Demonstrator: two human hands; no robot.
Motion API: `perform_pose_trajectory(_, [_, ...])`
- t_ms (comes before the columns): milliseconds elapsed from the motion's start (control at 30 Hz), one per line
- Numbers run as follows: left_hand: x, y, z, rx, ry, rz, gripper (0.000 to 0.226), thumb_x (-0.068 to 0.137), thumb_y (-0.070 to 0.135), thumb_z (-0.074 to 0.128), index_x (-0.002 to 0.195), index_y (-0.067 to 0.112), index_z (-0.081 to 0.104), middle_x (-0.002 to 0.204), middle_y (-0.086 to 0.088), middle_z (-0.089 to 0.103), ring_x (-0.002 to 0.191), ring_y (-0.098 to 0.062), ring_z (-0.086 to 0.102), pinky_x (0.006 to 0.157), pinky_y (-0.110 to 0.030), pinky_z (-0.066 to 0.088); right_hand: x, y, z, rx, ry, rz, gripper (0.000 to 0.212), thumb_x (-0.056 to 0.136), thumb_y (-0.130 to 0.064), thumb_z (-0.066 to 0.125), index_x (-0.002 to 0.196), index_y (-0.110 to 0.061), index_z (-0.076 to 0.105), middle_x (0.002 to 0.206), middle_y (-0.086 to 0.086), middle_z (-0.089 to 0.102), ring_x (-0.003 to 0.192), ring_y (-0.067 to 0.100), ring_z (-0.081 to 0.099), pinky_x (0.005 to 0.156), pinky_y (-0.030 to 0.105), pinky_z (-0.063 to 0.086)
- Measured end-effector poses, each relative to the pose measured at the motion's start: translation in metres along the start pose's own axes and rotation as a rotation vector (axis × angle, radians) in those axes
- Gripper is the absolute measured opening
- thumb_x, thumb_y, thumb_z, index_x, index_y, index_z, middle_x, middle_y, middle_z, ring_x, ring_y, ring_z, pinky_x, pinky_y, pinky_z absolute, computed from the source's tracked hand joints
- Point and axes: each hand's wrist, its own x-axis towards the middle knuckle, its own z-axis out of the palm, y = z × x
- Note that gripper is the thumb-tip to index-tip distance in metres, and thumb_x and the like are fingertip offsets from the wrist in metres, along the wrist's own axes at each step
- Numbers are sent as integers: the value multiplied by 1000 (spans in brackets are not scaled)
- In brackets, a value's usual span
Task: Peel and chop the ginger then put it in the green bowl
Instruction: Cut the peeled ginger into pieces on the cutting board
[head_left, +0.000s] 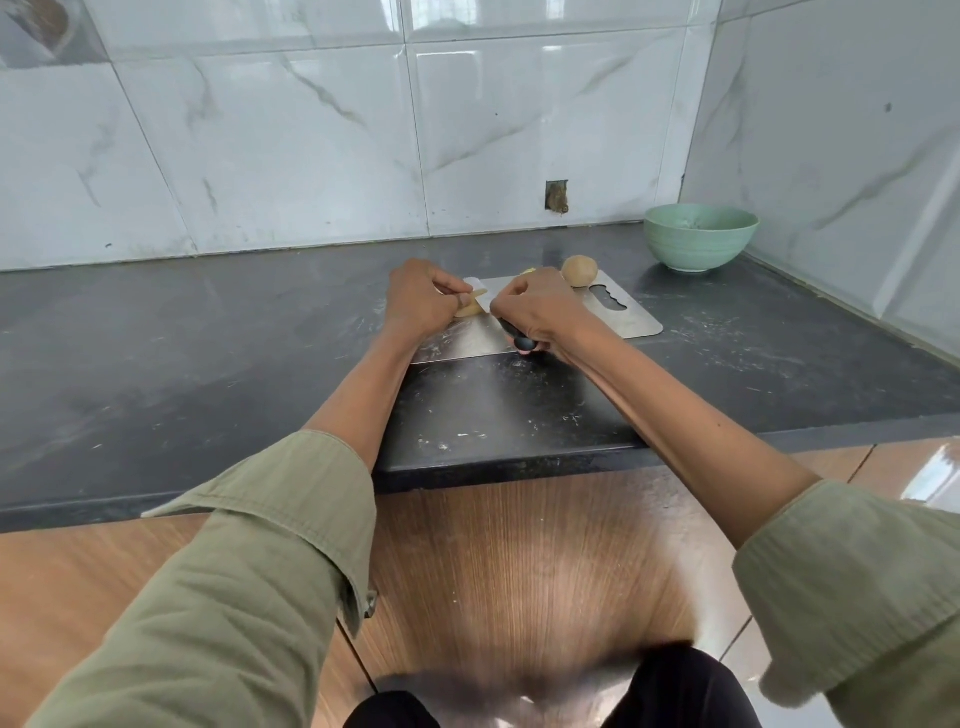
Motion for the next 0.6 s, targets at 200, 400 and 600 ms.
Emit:
perform_pose_trajectory(200, [-4, 0, -5, -26, -3, 23, 21, 81, 11, 84, 99, 20, 84, 84, 0, 77, 80, -9, 70, 81, -25, 55, 3, -7, 8, -61, 25, -22, 11, 74, -16, 57, 68, -12, 65, 52, 4, 54, 52, 24, 51, 60, 29, 39])
perform_pose_trajectory(400, [-8, 1, -6, -79, 25, -12, 18, 82, 4, 82, 92, 18, 84, 84, -1, 77, 67, 1, 63, 76, -25, 58, -6, -2, 12, 39, 36, -43, 25, 61, -26, 51, 66, -7, 66, 51, 8, 54, 45, 23, 45, 56, 30, 37])
perform_pose_trajectory(600, [-11, 4, -7, -30, 29, -9, 22, 86, 1, 74, 95, 18, 84, 95, -1, 80, 78, -3, 65, 74, -15, 53, -11, -2, 12, 113, 31, -46, 15, 75, -17, 57, 65, -9, 63, 51, 8, 54, 37, 18, 42, 49, 22, 32])
